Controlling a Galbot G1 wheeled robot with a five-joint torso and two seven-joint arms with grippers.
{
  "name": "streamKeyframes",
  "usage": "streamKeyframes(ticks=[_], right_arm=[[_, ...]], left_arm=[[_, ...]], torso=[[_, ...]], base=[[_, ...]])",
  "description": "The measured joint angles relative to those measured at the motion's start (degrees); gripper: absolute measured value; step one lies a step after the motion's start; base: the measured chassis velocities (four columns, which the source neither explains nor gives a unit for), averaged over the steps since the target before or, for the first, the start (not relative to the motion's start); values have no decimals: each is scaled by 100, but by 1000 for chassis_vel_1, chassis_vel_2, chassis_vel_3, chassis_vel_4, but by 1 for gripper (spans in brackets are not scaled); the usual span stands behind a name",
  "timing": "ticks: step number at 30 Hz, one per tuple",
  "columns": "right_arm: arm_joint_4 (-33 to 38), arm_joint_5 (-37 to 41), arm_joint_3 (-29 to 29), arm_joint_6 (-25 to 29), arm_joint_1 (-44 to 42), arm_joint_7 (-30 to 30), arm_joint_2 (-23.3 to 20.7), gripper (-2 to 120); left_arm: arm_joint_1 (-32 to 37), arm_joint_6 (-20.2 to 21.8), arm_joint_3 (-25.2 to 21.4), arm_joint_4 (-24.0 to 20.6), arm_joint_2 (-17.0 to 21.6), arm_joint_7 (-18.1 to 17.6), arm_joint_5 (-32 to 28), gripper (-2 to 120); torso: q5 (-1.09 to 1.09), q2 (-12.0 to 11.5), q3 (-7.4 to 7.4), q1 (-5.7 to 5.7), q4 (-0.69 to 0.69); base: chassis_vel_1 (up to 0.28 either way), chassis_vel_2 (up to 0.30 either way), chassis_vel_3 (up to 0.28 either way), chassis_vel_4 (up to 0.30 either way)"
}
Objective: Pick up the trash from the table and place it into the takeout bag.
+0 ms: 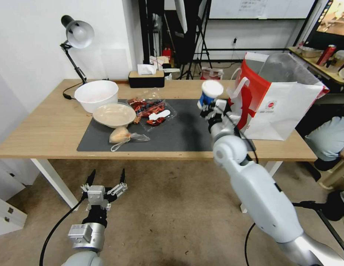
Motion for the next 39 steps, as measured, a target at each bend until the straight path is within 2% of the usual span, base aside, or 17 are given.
streamKeyframes(ticks=[2,5,7,8,9,12,14,16,24,30,34,37,39], right_arm=[[206,200,112,-62,17,79,-10,0],[818,987,791,-299,209,423,-52,0],[856,1088,914,-318,247,468,-62,0],[880,1316,1240,-351,342,561,-94,0],[880,1316,1240,-351,342,561,-94,0],[731,1753,1865,-348,493,691,-165,0],[708,1809,1926,-340,504,701,-172,0],[561,2173,2239,-274,546,769,-202,0],[126,2948,2687,-140,702,1223,-165,0],[-43,2978,2738,-130,747,1359,-160,0],[-110,2966,2739,-176,762,1440,-122,19],[-115,2959,2738,-192,762,1442,-116,26],[-126,2952,2738,-209,759,1446,-115,36]], left_arm=[[4,-3,3,0,0,0,8,100],[31,-16,20,-7,0,2,51,100],[35,-20,27,-11,0,2,58,100],[43,-28,44,-18,0,3,73,100],[43,-28,44,-18,0,3,73,100],[60,-37,87,-36,0,7,109,100],[62,-38,90,-37,0,7,112,100],[71,-41,122,-42,0,11,144,100],[85,-44,199,-49,0,22,208,100],[100,-69,211,-48,0,29,224,100],[99,-97,211,-33,0,38,225,100],[98,-100,211,-26,0,40,225,100],[97,-105,211,-16,0,43,225,100]], torso=[[1,0,0,0,0],[0,0,0,0,0],[0,0,0,0,0],[1,0,1,0,0],[1,0,1,0,0],[2,0,1,0,-1],[2,0,1,0,-1],[2,0,2,0,-1],[1,0,2,1,0],[1,0,1,0,0],[0,0,1,0,0],[0,0,1,0,0],[0,0,1,1,0]], base=[[0,0,0,0],[0,0,0,0],[0,0,0,0],[0,0,0,0],[0,0,0,0],[0,0,0,0],[0,0,0,0],[0,0,0,0],[0,0,0,0],[0,0,0,0],[0,0,0,0],[0,0,0,0],[0,0,0,0]])
